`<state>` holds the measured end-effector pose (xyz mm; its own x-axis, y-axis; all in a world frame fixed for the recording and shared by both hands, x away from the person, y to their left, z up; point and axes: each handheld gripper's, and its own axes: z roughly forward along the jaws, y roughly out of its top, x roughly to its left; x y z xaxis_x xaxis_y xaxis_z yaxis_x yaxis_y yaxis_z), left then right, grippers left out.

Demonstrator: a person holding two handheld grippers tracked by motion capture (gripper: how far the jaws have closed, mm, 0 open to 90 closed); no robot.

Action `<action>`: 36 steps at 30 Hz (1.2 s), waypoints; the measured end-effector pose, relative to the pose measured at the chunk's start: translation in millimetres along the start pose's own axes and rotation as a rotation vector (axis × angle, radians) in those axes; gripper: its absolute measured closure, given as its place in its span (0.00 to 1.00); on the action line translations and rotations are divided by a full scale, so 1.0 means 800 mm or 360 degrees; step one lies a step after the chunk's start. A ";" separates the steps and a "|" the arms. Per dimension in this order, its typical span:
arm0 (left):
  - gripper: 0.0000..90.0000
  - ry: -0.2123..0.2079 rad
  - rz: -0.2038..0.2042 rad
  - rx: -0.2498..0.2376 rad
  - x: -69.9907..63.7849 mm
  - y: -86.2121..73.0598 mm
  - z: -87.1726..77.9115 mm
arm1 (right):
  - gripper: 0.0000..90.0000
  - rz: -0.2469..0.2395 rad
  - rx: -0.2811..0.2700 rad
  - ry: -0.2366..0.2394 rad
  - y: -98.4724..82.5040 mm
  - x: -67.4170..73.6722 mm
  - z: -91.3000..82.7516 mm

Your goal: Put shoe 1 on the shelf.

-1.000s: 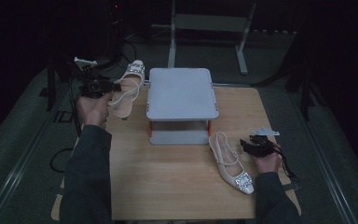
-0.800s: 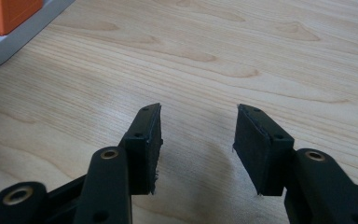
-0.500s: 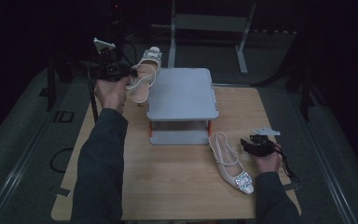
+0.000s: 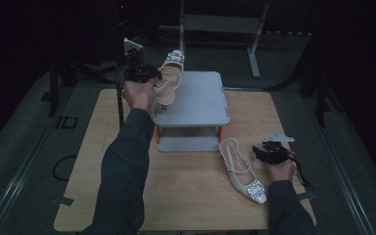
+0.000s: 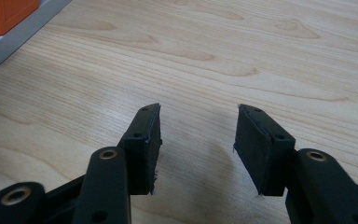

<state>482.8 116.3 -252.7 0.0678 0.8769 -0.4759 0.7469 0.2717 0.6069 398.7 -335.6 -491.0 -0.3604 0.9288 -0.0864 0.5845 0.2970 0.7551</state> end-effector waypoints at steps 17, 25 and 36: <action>0.90 0.0074 -0.0248 0.0090 -0.018 -0.020 0.052 | 0.56 0.0008 -0.0007 -0.0007 0.001 -0.003 0.001; 0.90 0.0059 -0.0299 0.0119 -0.014 -0.025 0.055 | 0.56 0.0006 -0.0007 -0.0007 0.001 -0.002 0.001; 0.90 0.0085 -0.0285 0.0131 -0.015 -0.027 0.057 | 0.56 0.0001 0.0000 -0.0007 0.001 -0.002 0.001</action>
<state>495.8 82.1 -289.0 -0.1044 0.8377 -0.5360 0.7957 0.3937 0.4603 400.5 -336.2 -490.9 -0.3569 0.9299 -0.0888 0.5845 0.2965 0.7553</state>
